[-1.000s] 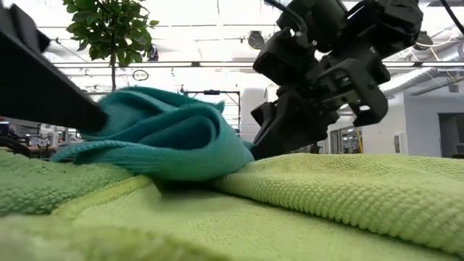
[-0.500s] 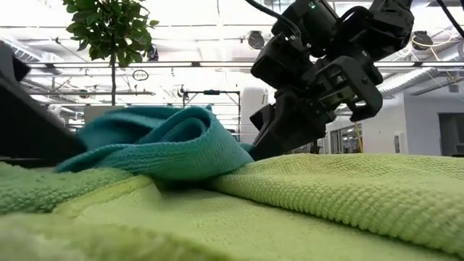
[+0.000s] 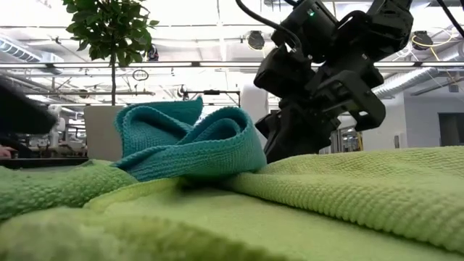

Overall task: Fold microfiber towels
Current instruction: Fold the blue towel

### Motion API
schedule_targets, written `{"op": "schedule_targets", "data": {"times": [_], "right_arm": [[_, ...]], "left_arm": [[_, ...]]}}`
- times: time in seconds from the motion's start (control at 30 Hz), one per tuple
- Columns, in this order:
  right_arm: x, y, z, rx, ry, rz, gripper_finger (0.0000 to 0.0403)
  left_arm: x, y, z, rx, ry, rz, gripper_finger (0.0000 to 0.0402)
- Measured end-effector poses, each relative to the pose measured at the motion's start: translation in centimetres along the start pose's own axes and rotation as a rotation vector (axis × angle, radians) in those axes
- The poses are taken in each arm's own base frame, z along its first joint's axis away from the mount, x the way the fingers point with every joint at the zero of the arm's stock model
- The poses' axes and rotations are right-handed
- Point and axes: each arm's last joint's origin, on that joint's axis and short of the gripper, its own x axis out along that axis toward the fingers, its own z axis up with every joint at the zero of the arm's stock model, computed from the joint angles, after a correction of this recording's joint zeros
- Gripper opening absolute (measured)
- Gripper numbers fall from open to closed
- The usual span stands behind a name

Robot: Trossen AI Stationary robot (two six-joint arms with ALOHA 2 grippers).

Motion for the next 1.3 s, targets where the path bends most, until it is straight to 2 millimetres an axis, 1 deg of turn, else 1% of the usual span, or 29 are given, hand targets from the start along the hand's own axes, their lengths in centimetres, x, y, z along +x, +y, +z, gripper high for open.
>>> {"op": "schedule_targets", "data": {"times": [0.37, 0.5, 0.6, 0.7, 0.77, 0.93, 1.0, 1.13, 1.2, 1.3], "right_arm": [[0.0, 0.1, 0.1, -0.002, -0.008, 0.004, 0.0004], [0.0, 0.1, 0.1, -0.003, -0.008, 0.006, 0.0004], [0.1, 0.4, 0.0, -0.01, -0.001, 0.012, 0.0004], [0.1, 0.7, 0.0, -0.017, 0.001, 0.02, 0.0004], [0.1, 0.9, 0.0, -0.021, 0.002, 0.023, 0.0004], [0.2, 1.0, 0.0, -0.022, 0.008, 0.026, 0.0004], [0.2, 1.0, -0.1, -0.024, 0.013, 0.026, 0.0004], [0.2, 1.0, -0.1, -0.027, 0.015, 0.026, 0.0004], [0.2, 1.0, -0.1, -0.034, 0.014, 0.026, 0.0004], [0.2, 1.0, 0.0, -0.055, 0.006, 0.025, 0.0006]], "left_arm": [[3.8, 1.5, 2.1, 0.002, 0.002, 0.096, 0.0035], [4.5, 1.9, 2.3, 0.008, 0.007, 0.124, 0.0035], [4.8, 3.0, 2.1, 0.01, 0.031, 0.19, 0.0035], [4.8, 4.1, 1.7, -0.051, 0.088, 0.242, 0.0035], [4.6, 4.1, 1.5, -0.098, 0.117, 0.241, 0.0035], [3.5, 3.3, 1.3, -0.136, 0.123, 0.184, 0.0035], [3.0, 3.0, 1.3, -0.174, 0.139, 0.16, 0.0035], [2.1, 2.6, 0.8, -0.212, 0.2, 0.126, 0.0035], [1.8, 2.3, 0.9, -0.212, 0.211, 0.113, 0.0035], [1.4, 1.5, 1.7, -0.173, 0.154, 0.098, 0.0035]]}}
